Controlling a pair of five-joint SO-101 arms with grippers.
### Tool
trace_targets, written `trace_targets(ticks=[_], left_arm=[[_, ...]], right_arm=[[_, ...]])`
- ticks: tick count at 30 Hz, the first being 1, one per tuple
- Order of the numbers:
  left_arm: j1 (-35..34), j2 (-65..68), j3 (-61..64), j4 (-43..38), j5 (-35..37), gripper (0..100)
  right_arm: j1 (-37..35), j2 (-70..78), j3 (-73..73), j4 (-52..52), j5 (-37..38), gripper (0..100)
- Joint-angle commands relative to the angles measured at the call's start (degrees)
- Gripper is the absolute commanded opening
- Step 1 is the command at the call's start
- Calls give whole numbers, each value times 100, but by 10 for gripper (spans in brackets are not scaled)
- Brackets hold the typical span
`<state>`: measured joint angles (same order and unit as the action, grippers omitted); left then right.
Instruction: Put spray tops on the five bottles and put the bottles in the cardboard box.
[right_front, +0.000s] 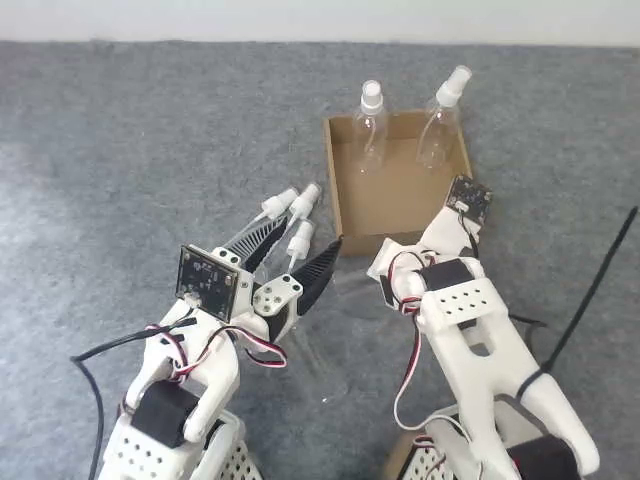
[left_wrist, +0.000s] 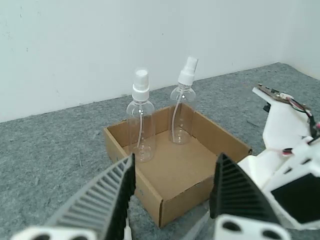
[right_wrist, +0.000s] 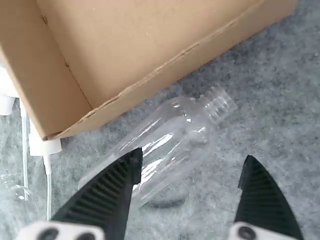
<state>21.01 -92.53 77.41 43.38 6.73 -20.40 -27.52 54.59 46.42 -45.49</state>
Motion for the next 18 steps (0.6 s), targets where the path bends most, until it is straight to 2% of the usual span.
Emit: trace_targets(ticks=[1,7,18], left_arm=[[-35,-105,-40,-149,-53,240],[-35,-105,-40,-149,-53,240],[-35,-105,-40,-149,-53,240]], right_arm=[[-295,-22,-44,-154,88,270],[-453,-22,-53,-840,-387,267],[-426,-13,264,-840,-387,268]])
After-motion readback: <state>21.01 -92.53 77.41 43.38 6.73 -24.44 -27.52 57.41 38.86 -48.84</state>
